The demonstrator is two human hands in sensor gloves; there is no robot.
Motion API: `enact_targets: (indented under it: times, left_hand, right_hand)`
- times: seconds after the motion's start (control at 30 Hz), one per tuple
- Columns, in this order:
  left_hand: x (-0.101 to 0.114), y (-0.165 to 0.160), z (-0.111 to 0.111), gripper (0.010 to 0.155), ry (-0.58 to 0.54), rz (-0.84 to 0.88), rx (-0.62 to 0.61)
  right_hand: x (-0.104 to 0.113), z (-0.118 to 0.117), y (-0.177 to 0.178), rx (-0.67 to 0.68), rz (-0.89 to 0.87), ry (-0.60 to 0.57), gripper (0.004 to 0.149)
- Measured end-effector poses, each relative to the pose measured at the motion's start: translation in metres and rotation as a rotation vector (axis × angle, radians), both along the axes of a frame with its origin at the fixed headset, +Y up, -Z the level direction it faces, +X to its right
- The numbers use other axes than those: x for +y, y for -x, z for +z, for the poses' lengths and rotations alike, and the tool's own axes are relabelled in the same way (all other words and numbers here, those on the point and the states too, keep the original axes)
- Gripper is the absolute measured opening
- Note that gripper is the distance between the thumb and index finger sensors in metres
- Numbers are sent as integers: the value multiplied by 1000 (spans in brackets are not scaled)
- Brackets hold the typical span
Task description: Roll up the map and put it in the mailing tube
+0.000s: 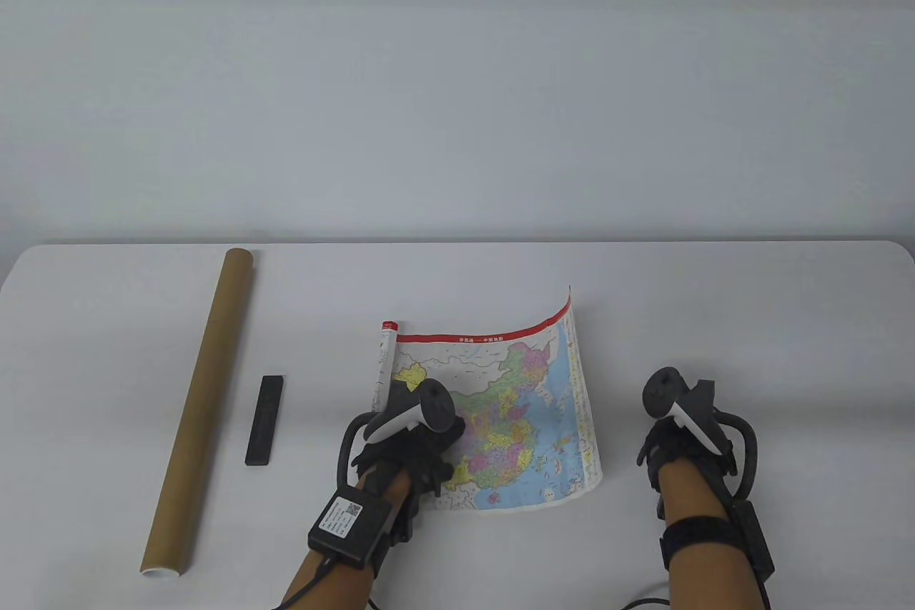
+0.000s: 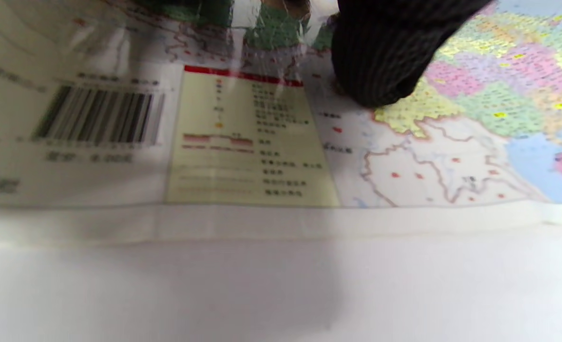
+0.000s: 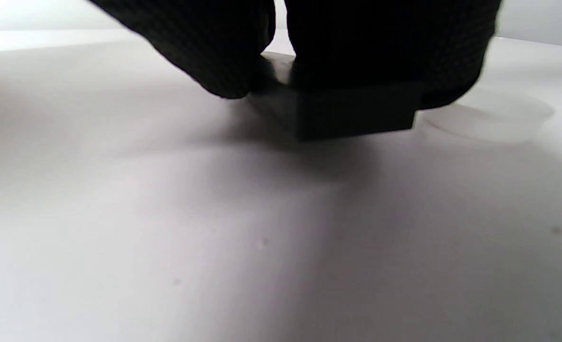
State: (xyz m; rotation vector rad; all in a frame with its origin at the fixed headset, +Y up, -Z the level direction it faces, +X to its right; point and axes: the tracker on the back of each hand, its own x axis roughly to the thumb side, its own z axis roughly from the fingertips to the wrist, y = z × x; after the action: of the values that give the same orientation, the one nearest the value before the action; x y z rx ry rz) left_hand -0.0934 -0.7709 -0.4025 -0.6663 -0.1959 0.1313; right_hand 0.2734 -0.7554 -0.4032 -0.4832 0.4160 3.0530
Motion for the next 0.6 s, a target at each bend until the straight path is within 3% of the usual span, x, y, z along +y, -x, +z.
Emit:
enact_targets:
  times: [0.27, 0.6]
  left_hand:
    - [2, -3, -1, 68, 2, -35, -4]
    - [17, -23, -2, 70, -5, -237, -76]
  right_hand:
    - [3, -1, 1, -8, -26, 20, 64]
    - [47, 7, 8, 60, -77, -124, 66]
